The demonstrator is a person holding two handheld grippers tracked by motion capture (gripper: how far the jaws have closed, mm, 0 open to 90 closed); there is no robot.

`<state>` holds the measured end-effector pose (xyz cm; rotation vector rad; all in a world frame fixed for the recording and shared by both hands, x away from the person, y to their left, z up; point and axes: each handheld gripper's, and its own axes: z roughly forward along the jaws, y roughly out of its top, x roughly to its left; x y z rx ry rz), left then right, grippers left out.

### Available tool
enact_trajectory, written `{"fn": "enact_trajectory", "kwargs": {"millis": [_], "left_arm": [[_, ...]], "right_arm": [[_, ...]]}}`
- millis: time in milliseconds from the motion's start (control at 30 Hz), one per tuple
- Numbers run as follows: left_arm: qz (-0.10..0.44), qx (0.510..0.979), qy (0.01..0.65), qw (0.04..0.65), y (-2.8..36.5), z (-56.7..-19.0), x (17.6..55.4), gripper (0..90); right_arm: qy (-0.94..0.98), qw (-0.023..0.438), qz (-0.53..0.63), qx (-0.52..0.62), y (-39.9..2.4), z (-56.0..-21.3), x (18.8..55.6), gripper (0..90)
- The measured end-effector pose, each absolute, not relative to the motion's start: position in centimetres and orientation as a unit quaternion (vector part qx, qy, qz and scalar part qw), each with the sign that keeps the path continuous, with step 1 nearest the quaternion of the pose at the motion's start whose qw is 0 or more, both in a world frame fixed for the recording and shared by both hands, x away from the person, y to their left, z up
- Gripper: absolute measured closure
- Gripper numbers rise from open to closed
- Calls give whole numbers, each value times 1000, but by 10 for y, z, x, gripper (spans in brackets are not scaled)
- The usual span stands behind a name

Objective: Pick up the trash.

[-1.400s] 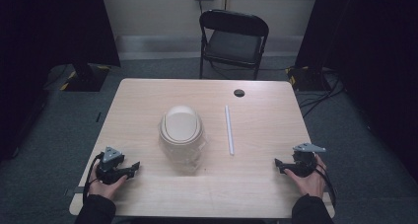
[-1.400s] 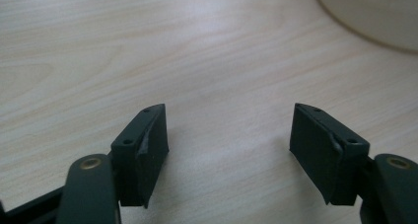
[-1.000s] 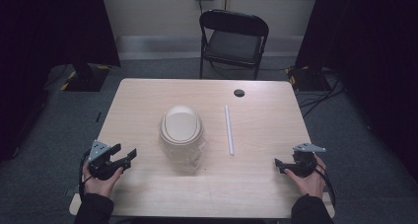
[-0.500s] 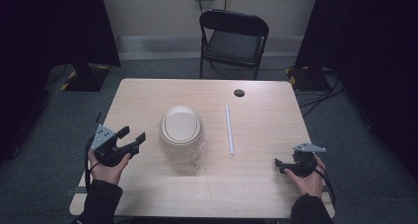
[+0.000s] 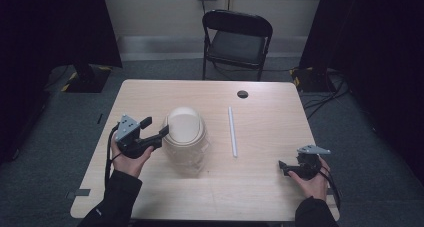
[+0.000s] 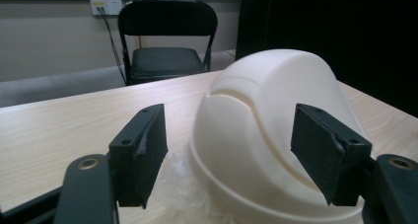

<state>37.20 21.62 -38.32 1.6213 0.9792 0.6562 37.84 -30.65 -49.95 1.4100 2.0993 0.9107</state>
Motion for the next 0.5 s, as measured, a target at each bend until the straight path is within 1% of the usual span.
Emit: {"fn": "enact_trajectory", "kwargs": {"millis": [333,500], "left_arm": [[266,706,421,504,198,-396,381,274],[259,706,432,498,195,-400,383,264]], "right_arm": [[761,225,330,511,-306,-500,378,111],[761,225,330,511,-306,-499,378,112]]}}
